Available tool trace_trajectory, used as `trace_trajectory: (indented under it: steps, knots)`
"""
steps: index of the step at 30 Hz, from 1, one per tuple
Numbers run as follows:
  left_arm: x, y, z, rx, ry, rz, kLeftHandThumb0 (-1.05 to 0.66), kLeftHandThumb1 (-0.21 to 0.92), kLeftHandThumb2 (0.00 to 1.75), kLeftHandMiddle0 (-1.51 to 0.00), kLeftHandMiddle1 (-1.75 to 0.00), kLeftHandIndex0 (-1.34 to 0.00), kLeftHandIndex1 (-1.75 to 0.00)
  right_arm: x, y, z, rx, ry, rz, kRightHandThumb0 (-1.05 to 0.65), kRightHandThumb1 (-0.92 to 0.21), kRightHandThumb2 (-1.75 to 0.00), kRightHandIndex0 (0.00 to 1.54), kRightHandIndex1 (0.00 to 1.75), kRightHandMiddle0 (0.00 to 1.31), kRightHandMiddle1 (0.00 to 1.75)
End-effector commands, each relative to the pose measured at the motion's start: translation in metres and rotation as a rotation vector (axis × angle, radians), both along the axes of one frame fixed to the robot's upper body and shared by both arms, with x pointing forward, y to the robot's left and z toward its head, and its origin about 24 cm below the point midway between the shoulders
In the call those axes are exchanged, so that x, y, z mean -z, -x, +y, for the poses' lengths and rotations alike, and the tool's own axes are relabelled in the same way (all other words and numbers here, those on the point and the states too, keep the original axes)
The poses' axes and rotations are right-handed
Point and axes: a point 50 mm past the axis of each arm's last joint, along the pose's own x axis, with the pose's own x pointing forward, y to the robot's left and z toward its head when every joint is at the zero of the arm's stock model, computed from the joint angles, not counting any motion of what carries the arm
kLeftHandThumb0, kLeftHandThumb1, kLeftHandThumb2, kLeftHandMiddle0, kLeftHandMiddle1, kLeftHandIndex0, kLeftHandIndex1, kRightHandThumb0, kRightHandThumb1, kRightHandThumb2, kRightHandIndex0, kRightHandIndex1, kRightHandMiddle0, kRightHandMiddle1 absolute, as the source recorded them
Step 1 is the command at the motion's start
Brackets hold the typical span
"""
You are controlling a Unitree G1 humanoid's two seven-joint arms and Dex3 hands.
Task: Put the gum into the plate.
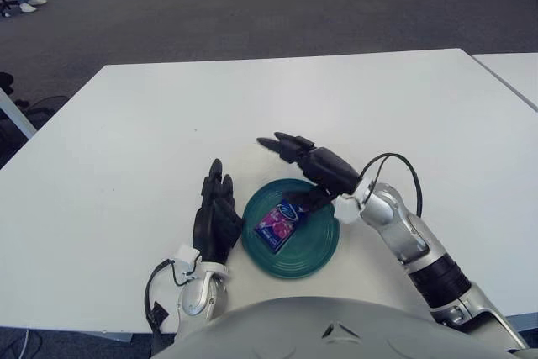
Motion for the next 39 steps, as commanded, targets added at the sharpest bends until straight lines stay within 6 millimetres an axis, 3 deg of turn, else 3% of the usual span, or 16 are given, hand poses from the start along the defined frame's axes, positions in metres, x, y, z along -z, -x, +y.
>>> trace_trajectory:
  steps: [1,6,16,28,39]
  knots:
    - [0.009,0.002,0.006,-0.019,-0.063,-0.006,-1.05,0.92,1.03,0.00,0.00,-0.01,-0.02,0.006,-0.010,-0.022,0.138,-0.160,0.090,-1.05,-0.92,-0.92,0.00,0.00,0.00,0.03]
    - [0.011,0.002,0.006,-0.032,-0.076,-0.038,-1.05,0.92,0.99,0.00,0.00,-0.03,-0.04,0.016,-0.008,-0.037,0.244,-0.323,0.154,-1.05,-0.92,-0.98,0.00,0.00,0.00,0.00]
    - [0.011,0.004,0.008,-0.036,-0.104,-0.055,-1.05,0.92,0.96,0.00,0.00,-0.03,-0.05,0.045,-0.002,-0.048,0.370,-0.675,0.545,-1.05,-0.92,-0.97,0.00,0.00,0.00,0.00]
    - [0.012,0.008,0.011,-0.030,-0.116,-0.049,-1.05,0.92,0.99,0.00,0.00,-0.02,-0.06,0.056,0.005,-0.063,0.511,-0.740,0.643,-1.03,-0.92,-0.96,0.00,0.00,0.02,0.01]
    - [0.011,0.011,0.014,-0.038,-0.125,-0.032,-1.05,0.92,1.03,0.00,0.00,-0.02,-0.08,0.065,0.022,-0.061,0.515,-0.697,0.650,-1.02,-0.92,-0.96,0.00,0.00,0.04,0.03]
